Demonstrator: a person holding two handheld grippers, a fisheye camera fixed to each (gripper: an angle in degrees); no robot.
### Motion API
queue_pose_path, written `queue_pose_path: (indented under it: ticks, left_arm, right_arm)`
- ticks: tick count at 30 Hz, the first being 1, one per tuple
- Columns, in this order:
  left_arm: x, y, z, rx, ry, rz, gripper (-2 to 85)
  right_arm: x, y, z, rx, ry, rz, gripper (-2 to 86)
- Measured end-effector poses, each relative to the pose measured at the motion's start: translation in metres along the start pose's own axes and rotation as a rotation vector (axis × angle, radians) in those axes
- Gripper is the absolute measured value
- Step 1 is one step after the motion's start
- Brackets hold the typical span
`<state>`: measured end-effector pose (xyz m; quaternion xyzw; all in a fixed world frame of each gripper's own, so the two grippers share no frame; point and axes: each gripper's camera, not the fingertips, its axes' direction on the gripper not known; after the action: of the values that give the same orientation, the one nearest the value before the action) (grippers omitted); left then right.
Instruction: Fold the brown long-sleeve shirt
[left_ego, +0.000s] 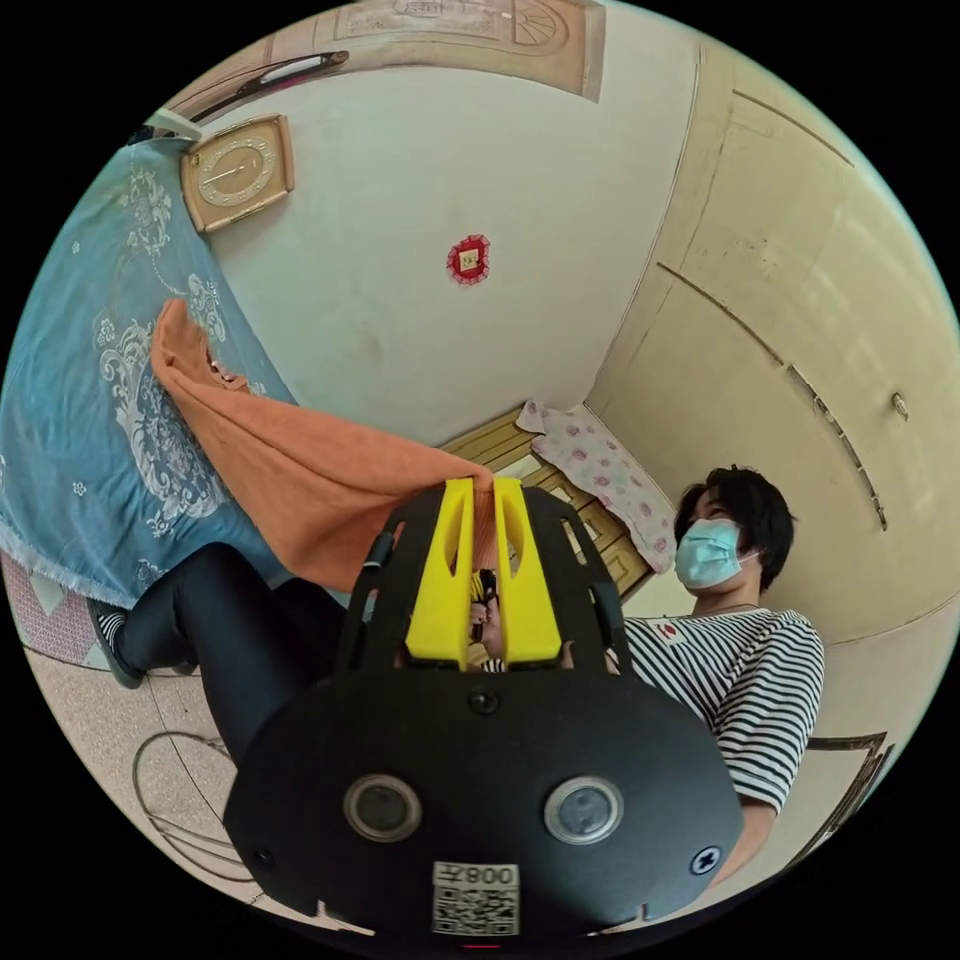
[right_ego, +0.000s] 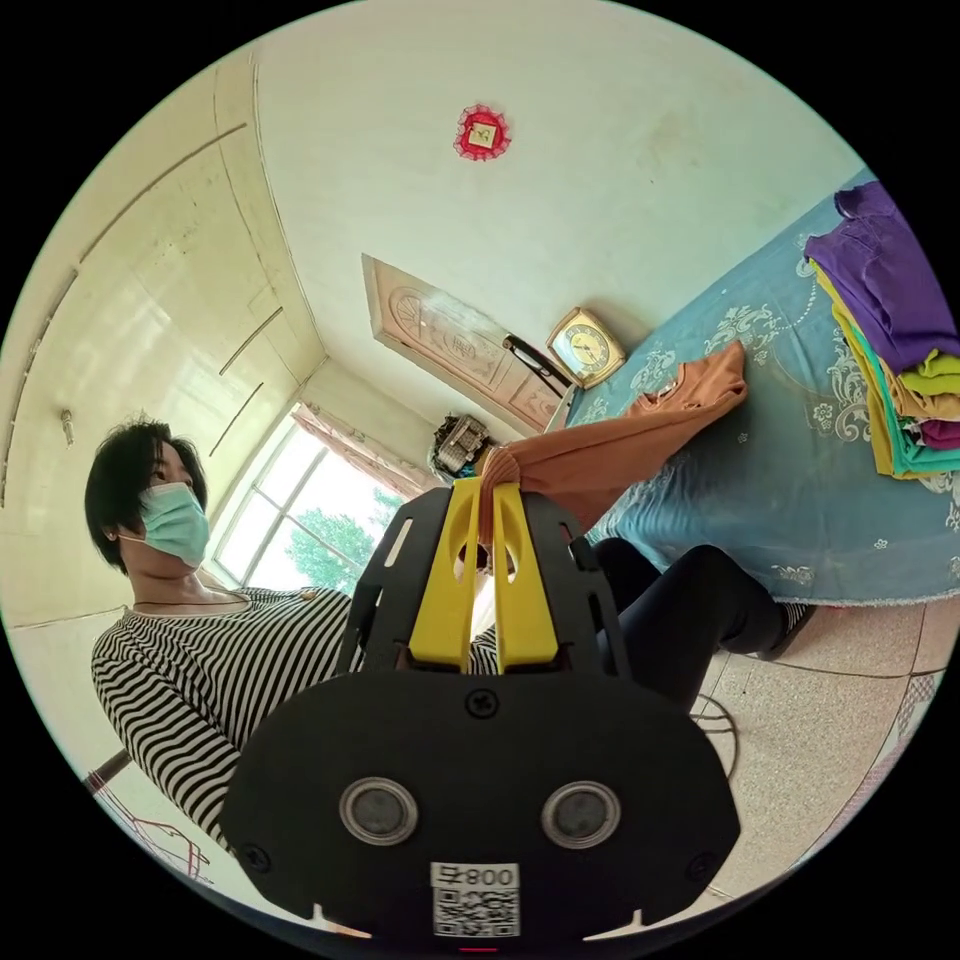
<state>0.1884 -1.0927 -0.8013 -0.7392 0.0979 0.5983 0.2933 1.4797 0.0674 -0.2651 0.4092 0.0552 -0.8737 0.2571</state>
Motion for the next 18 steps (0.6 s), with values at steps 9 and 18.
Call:
queue_pose_path:
  ticks: [9,18]
  left_arm:
    - [0.052,-0.009,0.014,-0.018,0.028,0.089,3.3]
    - [0.073,-0.024,0.023,-0.013,0.08,0.122,3.3]
  right_arm:
    - [-0.036,0.027,-0.027,0.017,-0.041,-0.097,1.5]
    - [-0.05,0.044,-0.037,0.005,-0.058,-0.159,1.4]
